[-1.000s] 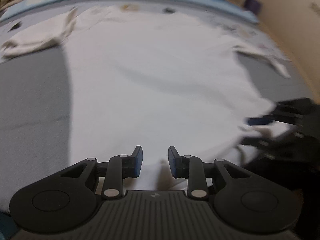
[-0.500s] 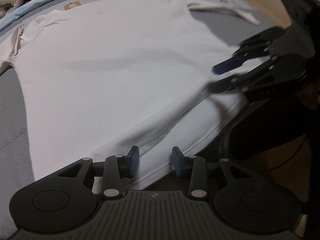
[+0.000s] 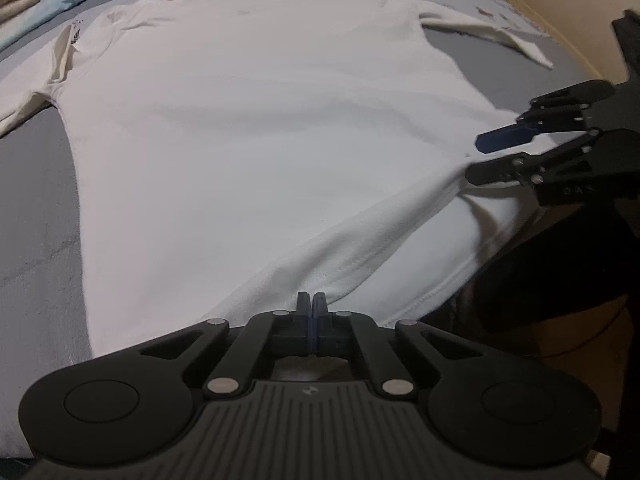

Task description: Fold small clothes

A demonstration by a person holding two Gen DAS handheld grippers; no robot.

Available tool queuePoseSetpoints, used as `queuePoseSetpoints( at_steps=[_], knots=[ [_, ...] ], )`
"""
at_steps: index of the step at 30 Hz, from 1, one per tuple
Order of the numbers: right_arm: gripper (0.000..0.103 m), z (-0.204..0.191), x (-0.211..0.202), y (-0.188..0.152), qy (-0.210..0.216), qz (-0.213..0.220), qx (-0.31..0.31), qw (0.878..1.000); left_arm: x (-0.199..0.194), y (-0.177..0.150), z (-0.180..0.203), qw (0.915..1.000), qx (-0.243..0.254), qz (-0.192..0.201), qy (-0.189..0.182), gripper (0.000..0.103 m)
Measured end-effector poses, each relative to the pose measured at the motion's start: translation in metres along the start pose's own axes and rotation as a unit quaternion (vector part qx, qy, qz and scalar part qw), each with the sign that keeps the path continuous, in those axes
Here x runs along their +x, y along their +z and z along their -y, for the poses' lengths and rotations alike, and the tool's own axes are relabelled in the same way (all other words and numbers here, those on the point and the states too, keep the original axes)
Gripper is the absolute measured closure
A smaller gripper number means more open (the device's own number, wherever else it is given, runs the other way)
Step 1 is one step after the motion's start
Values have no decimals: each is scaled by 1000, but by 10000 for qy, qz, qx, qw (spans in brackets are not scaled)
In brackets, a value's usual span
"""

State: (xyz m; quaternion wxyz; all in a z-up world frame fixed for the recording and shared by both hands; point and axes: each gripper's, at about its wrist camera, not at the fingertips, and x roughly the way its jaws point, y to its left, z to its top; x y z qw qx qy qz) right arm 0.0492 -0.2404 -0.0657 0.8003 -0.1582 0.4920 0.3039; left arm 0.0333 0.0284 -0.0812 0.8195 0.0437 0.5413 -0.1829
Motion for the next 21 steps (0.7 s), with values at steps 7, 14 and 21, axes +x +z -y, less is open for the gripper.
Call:
queuePoseSetpoints(
  at_steps=[7,14,21],
  knots=[
    [63,17,-14,-2,134,165,417,9989,-52,-29,-13,9968,224,245,-732,103],
    [63,26,-5,-14,26,-231,500,9985,-44,-32,-43,9982,-382,276,-372,98],
    [60,26,1,-19,-527,-435,392,9969,-11,-27,-74,9899,-1225,-532,466,72]
  ],
)
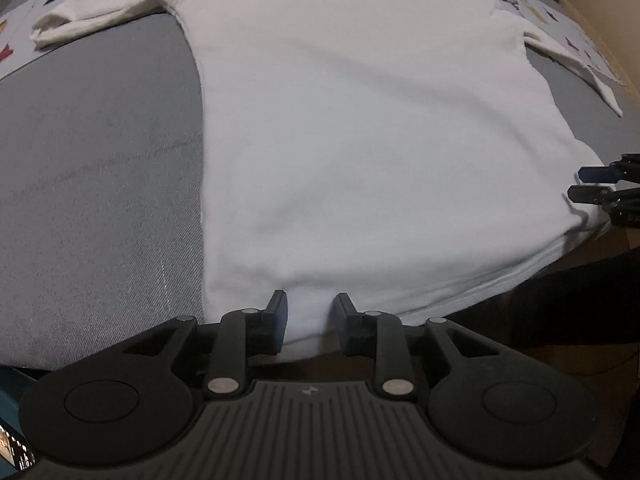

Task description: Fold small clothes

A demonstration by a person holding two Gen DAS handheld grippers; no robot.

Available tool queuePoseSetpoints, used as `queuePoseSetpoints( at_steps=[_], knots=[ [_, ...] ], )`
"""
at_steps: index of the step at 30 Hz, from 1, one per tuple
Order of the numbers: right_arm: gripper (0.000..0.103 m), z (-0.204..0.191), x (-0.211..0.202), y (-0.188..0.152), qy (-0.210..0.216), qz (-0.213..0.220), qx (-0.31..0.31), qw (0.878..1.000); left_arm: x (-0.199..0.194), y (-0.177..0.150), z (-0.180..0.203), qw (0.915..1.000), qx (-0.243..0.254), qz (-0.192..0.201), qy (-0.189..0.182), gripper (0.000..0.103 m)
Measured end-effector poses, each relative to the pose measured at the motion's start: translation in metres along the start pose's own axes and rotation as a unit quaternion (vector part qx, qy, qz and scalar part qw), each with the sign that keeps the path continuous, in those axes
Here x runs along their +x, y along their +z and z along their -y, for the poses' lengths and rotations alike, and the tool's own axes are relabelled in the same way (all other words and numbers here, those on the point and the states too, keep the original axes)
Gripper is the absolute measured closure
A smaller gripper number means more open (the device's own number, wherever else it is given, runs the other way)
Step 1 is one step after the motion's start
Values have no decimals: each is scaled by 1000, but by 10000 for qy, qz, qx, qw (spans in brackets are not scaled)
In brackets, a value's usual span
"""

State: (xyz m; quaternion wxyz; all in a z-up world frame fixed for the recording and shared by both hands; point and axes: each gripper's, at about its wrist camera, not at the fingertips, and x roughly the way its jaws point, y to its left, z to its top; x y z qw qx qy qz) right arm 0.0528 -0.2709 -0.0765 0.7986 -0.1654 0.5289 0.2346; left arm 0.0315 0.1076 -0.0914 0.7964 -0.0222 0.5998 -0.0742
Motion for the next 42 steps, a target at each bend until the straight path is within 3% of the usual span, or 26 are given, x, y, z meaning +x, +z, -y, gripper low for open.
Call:
queuePoseSetpoints(
  at_steps=[5,9,11,14,18,20,22,23,25,30,35,37,39,40,42],
  knots=[
    [60,10,6,-4,-170,-143,217,9995,-17,0,-4,9994,-134,303,67,72],
    [58,2,-12,2,532,498,306,9969,-3,0,-17,9985,-442,-57,332,72],
    [56,-7,-9,3,692,422,125,9966,-7,1,-17,9986,-445,10,289,72],
    [51,-20,15,0,150,-205,-434,9987,-21,-2,-23,9972,-589,410,188,72],
    [51,-12,6,13,314,134,0,9994,-36,-2,-31,9922,-796,901,329,67],
    [51,-10,10,15,185,53,48,9998,-52,5,-29,9839,-901,1456,518,67],
    [51,-9,12,17,-92,124,-54,9999,-77,7,-27,9695,-968,2159,640,67],
    [52,-9,7,18,-144,307,-28,9994,-91,10,-27,9601,-977,2526,701,67],
    [52,-6,-11,25,-145,882,179,9958,-113,24,-26,9492,-898,2914,775,67],
    [52,6,-55,34,-463,2318,802,9684,-142,98,-31,9379,-757,3225,1032,67],
    [52,30,-98,58,-701,3506,1286,9250,-150,195,-43,9270,-362,3099,2080,67],
    [52,41,-121,80,-859,3900,1468,9050,-143,224,-47,9208,-260,3184,2238,67],
    [52,54,-141,111,-1033,4222,1643,8855,-128,242,-63,9210,-405,3304,2023,67],
    [51,60,-144,125,-1105,4315,1733,8784,-117,243,-71,9230,-591,3380,1740,67],
    [50,70,-145,156,-1382,4361,1873,8693,-84,243,-89,9345,-995,3171,1276,67]
  ],
)
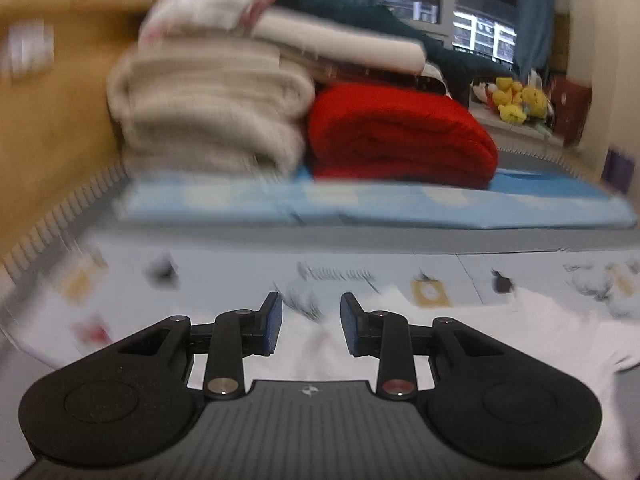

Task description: Fold small clothes

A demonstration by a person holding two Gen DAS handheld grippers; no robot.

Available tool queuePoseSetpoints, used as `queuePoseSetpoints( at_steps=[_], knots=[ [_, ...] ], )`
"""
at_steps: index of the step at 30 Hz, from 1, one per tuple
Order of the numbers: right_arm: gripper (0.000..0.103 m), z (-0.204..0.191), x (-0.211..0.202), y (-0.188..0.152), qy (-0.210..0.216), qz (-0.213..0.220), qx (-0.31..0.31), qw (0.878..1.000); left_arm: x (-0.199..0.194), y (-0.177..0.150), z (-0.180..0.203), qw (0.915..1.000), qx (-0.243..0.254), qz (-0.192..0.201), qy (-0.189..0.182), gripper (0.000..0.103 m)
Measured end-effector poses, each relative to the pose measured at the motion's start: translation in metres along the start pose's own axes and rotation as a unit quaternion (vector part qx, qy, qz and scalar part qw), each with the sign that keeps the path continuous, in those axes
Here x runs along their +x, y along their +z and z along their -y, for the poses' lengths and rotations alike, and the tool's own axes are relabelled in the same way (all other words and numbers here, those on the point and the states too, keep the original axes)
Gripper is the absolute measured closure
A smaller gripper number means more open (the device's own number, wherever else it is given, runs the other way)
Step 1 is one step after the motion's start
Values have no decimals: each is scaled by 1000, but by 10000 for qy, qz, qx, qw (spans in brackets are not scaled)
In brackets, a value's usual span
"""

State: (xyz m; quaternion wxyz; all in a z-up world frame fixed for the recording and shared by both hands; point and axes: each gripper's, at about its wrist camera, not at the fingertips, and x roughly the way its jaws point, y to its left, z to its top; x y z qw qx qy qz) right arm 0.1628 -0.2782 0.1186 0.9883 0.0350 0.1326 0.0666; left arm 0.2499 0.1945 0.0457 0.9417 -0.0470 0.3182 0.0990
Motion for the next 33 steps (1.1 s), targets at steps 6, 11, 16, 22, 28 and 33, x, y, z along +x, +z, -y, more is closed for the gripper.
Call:
queuePoseSetpoints(
  at_steps=[6,11,16,22,28,33],
  knots=[
    [51,15,81,-47,-409,-739,660,9942,70,-26,-11,9934,-441,-1043,198,67],
    [57,3,135,-103,-262,-2202,1101,9689,87,-39,-9,9876,-852,-1315,110,67],
    [57,-8,165,-118,-180,-2467,758,9659,103,-44,5,9873,-801,-1365,-103,67],
    [57,20,194,-124,-295,-2707,612,9603,124,-32,24,9861,-924,-1321,-396,67],
    [57,46,228,-139,-455,-3055,684,9487,159,-29,42,9827,-1052,-1474,-385,57],
    [57,52,266,-169,-456,-3478,432,9355,189,-43,43,9829,-832,-1644,10,57]
  ],
)
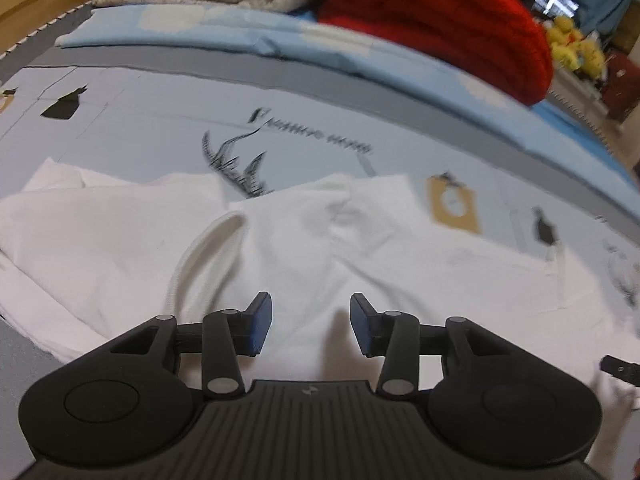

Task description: Fold small clothes

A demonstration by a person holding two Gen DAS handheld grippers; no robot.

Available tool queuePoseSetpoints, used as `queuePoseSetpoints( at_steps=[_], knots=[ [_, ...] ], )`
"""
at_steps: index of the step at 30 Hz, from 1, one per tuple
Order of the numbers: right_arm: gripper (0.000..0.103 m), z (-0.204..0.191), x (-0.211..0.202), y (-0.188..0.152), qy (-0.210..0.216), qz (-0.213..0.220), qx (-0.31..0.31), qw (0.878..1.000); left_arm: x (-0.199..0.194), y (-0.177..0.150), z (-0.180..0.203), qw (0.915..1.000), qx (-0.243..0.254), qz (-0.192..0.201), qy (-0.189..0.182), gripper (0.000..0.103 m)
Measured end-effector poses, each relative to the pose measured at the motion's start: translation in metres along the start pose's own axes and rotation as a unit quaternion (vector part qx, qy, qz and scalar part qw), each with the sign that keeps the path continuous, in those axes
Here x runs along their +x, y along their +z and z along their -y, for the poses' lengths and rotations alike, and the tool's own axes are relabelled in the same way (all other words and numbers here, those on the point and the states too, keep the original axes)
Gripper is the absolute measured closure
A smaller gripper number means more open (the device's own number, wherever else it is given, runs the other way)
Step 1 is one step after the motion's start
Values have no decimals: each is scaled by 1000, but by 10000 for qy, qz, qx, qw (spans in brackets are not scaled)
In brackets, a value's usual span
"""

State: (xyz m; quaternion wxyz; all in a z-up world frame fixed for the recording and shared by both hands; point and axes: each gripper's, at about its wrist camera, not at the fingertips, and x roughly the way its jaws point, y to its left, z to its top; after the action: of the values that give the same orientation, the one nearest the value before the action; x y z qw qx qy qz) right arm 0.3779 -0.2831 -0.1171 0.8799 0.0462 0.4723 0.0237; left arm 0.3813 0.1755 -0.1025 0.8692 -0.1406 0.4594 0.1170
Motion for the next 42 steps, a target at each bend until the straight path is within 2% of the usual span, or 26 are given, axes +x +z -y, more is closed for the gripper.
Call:
queuePoseSetpoints(
  at_steps=[2,3,5,7,11,14,17,19,20,21,23,24,25,26,27,30,32,33,34,35,36,39,42],
  knots=[
    [58,0,19,-2,-40,-170,-71,9998,10,-2,-6,9999,-9,25,103,71],
    [59,-1,24,-2,-69,-147,-130,9998,11,-2,-5,9998,91,108,134,82],
    [87,-9,27,0,-146,109,-413,9990,14,0,-1,9993,316,139,113,92],
    [95,-13,33,4,-109,229,-536,9982,17,3,1,9992,351,164,134,94],
    [97,-11,45,16,-34,361,-361,9987,26,10,0,9991,306,299,65,94],
    [97,-16,51,21,-91,467,-453,9978,31,16,1,9987,341,379,32,93],
    [97,-18,56,25,-138,557,-571,9967,31,21,1,9989,280,366,-6,88],
    [95,-16,58,28,-155,563,-499,9970,24,24,0,9996,130,239,-12,75],
    [95,-15,57,30,-179,539,-432,9975,17,26,1,9997,109,237,15,74],
    [93,-16,55,31,-190,512,-362,9979,7,29,1,9994,105,328,79,74],
    [84,-19,48,35,-246,499,-217,9982,-18,32,1,9981,151,569,188,70],
    [82,-21,40,37,-270,573,-151,9979,-29,33,0,9970,175,726,202,62],
    [79,-23,32,39,-267,637,-86,9976,-39,34,-3,9954,184,903,266,49],
    [77,-26,22,41,-238,690,-11,9973,-44,34,-7,9939,196,1011,385,42],
    [77,-29,10,42,-195,727,67,9971,-44,34,-10,9928,199,1047,552,30],
    [72,-39,-23,40,59,861,200,9961,-26,29,-27,9947,117,634,796,29],
    [69,-47,-42,34,291,886,191,9955,-13,24,-34,9965,48,361,755,33],
    [69,-52,-51,30,396,912,153,9949,-8,22,-36,9967,53,284,756,48],
    [68,-58,-57,26,458,898,101,9949,-4,22,-37,9968,92,203,764,76],
    [68,-64,-61,24,534,846,51,9950,-1,20,-39,9965,122,139,813,89],
    [68,-69,-63,24,639,795,19,9948,0,20,-41,9960,125,98,879,98],
    [68,-82,-67,21,880,697,-107,9936,-17,28,-56,9957,-136,259,874,99],
    [68,-89,-66,19,859,593,-222,9943,-61,48,-86,9862,-525,915,1279,99]
  ],
)
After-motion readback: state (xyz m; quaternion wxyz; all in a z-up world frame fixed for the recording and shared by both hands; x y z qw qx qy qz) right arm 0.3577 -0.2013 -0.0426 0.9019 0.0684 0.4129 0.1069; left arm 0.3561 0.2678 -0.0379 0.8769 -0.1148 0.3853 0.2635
